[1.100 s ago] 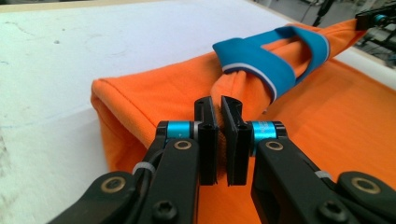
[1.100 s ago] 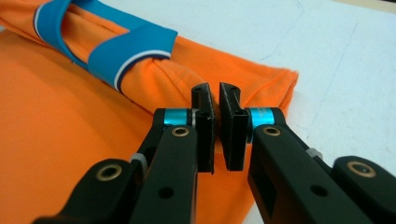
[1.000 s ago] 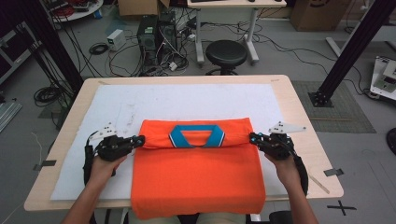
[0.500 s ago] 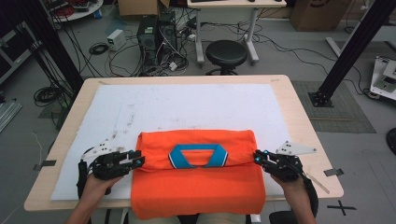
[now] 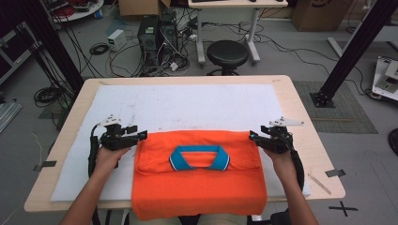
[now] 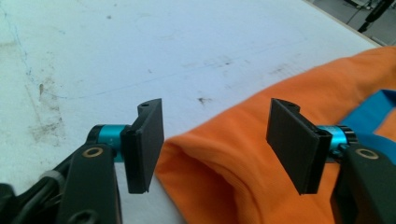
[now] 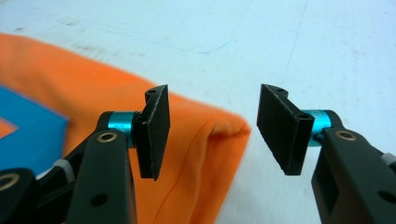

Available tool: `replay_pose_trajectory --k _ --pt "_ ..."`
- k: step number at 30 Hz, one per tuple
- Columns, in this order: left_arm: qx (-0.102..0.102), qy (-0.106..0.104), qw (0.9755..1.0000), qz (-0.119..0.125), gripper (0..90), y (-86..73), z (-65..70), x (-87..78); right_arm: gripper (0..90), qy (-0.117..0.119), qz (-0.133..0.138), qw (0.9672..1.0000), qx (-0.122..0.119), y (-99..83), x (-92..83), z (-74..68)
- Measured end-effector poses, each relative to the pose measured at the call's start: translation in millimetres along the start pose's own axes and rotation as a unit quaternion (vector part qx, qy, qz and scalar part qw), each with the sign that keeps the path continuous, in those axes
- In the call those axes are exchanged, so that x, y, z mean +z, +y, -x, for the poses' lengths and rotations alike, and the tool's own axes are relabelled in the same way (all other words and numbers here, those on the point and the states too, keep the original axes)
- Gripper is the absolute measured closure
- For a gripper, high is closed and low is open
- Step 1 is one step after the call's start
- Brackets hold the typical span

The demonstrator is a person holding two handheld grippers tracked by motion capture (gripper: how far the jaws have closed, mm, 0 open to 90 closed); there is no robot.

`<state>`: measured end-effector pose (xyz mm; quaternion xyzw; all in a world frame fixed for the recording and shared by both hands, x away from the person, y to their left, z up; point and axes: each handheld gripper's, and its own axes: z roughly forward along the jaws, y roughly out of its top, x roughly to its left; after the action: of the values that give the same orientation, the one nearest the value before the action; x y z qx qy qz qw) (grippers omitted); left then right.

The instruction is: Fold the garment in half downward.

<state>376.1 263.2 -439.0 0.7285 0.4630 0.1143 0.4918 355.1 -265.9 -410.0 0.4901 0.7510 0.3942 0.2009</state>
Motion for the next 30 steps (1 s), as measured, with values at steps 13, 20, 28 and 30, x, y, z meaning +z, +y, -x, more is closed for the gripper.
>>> replay_pose_trajectory --k 13,20,28,30 --pt "0.007 0.010 0.9975 -0.070 66.1 -4.8 -8.0 22.0 63.0 0.027 -0.116 0.9928 0.012 3.6 47.2 17.1" --pt "-0.002 0.014 0.9991 -0.041 79.6 -1.9 -6.9 19.3 85.7 0.029 -0.102 0.9942 -0.018 5.7 45.5 13.8" --pt "-0.011 0.018 0.9997 -0.008 79.7 13.4 -11.4 27.5 86.0 -0.001 -0.063 0.9979 -0.016 17.5 48.0 20.6" --pt "-0.006 0.019 0.9998 0.001 79.7 20.3 -11.4 31.6 86.0 -0.008 -0.059 0.9982 -0.012 20.3 49.9 23.5"
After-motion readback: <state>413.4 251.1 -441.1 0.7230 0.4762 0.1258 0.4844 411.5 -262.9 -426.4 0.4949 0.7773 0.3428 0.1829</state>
